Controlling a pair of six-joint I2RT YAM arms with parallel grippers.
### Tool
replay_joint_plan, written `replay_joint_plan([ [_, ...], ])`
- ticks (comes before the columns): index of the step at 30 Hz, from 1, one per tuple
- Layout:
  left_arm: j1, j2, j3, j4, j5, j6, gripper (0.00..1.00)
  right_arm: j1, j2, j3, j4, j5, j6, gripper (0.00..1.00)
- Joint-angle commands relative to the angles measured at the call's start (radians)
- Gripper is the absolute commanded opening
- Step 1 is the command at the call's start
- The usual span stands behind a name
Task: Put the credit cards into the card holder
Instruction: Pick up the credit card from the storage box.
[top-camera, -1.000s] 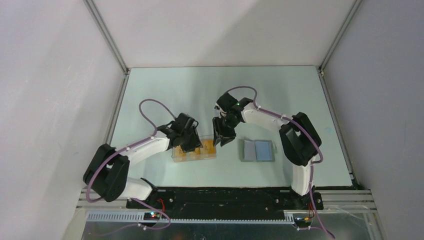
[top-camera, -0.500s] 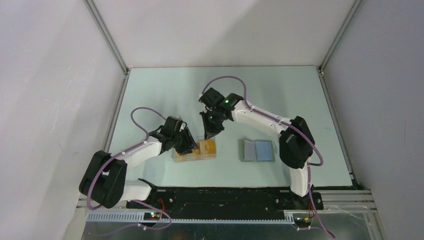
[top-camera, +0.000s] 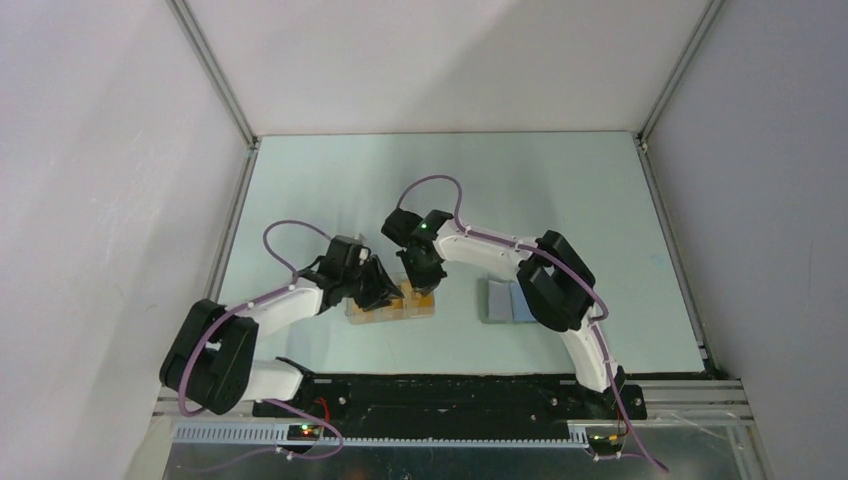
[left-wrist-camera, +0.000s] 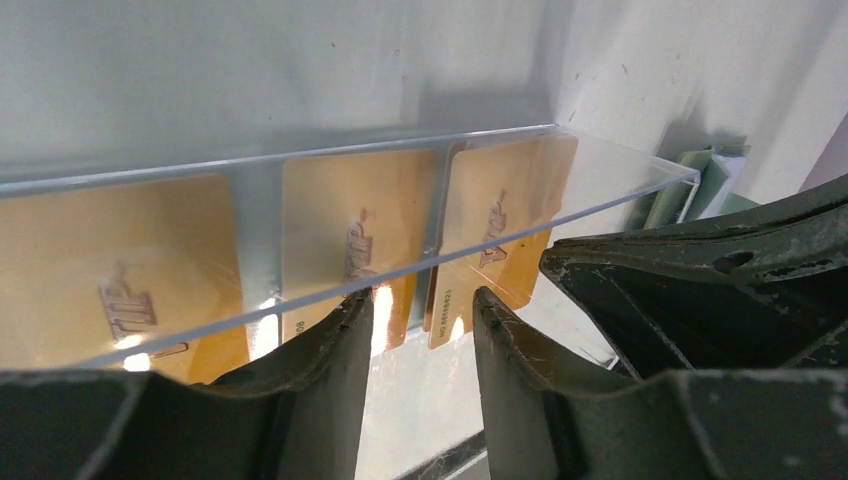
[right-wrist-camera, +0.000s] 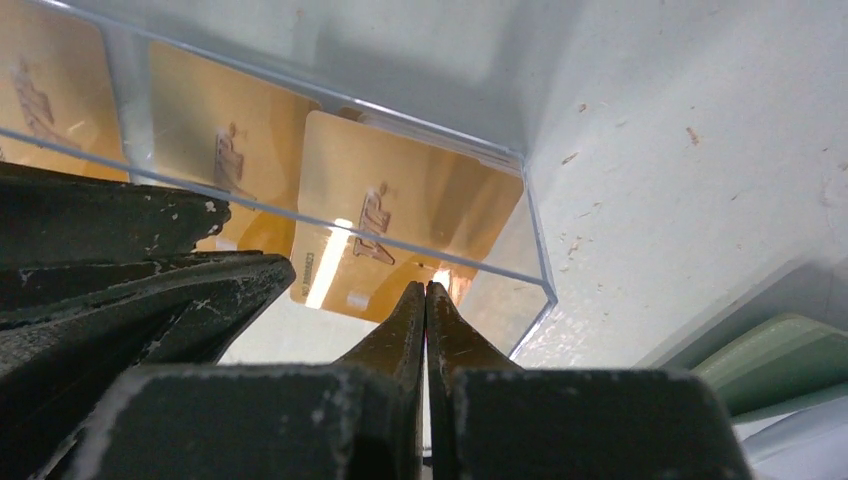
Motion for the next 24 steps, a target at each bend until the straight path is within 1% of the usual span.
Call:
replay_joint_plan([
  [1,0.008,0.02,0.002,0.049,0.014,-0.004,0.45,0.013,0.029,0.019,-0.008,0.107,-0.015,0.0],
  [9,0.008,0.079,0.011,0.074,0.033,0.004,0.42,0.027,0.078,0.022,-0.014,0.109,-0.02,0.0],
  [19,-0.001,0.161,0.03,0.136,0.087,-0.002,0.4,0.023,0.074,0.002,0.011,0.055,-0.015,0.0],
  [24,-0.014,0.201,0.042,0.138,0.104,-0.003,0.38,0.016,0.072,-0.008,0.022,0.037,-0.012,0.0],
])
